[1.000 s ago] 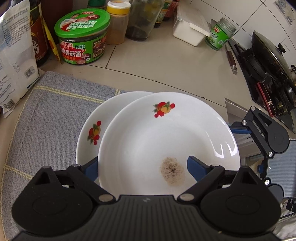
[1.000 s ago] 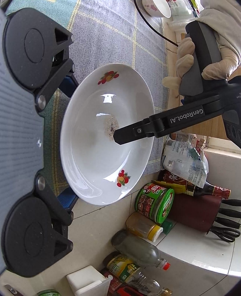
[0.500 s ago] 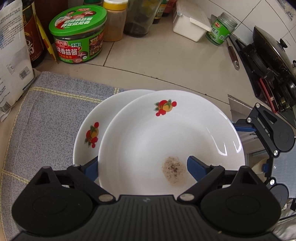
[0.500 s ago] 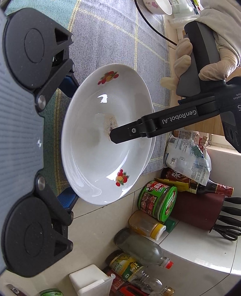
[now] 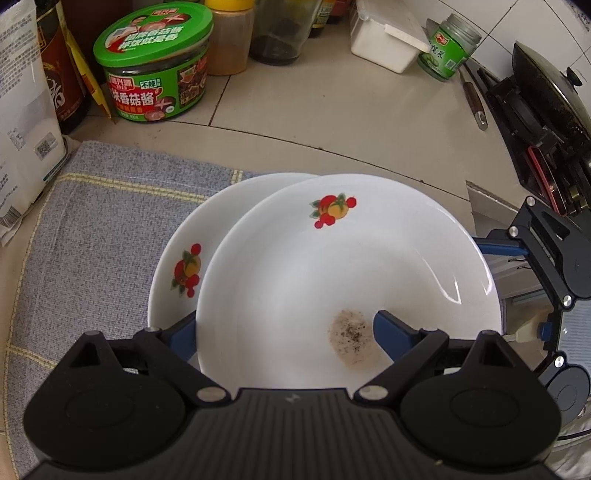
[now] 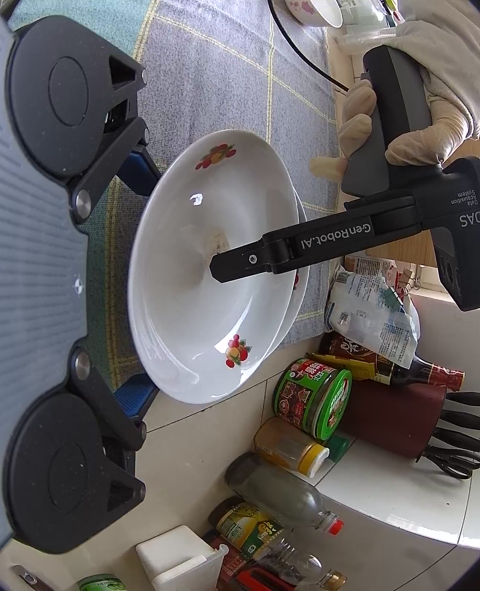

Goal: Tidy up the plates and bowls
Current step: 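Lower the plate onto the stack and open the left tool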

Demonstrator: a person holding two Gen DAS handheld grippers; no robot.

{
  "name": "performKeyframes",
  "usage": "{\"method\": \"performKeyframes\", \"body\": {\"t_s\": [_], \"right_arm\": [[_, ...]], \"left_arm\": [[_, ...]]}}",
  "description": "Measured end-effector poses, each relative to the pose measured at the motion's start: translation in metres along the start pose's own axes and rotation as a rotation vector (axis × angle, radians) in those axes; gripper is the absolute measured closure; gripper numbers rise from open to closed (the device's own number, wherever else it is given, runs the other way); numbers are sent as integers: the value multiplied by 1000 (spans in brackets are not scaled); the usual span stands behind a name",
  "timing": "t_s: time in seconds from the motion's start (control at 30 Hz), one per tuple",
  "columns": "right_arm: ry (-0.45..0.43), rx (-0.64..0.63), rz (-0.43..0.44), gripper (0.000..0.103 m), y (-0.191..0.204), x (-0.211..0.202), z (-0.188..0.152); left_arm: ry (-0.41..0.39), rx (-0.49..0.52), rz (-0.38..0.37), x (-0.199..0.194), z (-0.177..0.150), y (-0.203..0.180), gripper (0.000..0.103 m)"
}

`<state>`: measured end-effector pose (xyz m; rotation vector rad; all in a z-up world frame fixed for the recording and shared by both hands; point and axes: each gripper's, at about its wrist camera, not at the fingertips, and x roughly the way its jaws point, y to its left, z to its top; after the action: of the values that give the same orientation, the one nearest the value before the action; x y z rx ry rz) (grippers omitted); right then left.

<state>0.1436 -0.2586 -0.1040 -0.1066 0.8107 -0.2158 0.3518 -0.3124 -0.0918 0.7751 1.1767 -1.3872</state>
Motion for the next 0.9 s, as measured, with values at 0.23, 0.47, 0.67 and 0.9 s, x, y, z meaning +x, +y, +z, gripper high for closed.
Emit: {"method": "performKeyframes", "body": {"t_s": [0.23,0.47,0.67,0.9], "right_arm": [[-1,-6,-2,0,1,-1,-1],[-7,-4,-1,0,1,-3,-1],[-12,-2,2,0,2,-5,-1],[-17,-1,5,0,2,-6,-2]], "left_arm": [[17,41,51,2,5,-7,8],[37,51,79,4,9,-11,8],[37,78,110,-1,11,-16,8],[8,80,118,-11,7,-17,7]]}}
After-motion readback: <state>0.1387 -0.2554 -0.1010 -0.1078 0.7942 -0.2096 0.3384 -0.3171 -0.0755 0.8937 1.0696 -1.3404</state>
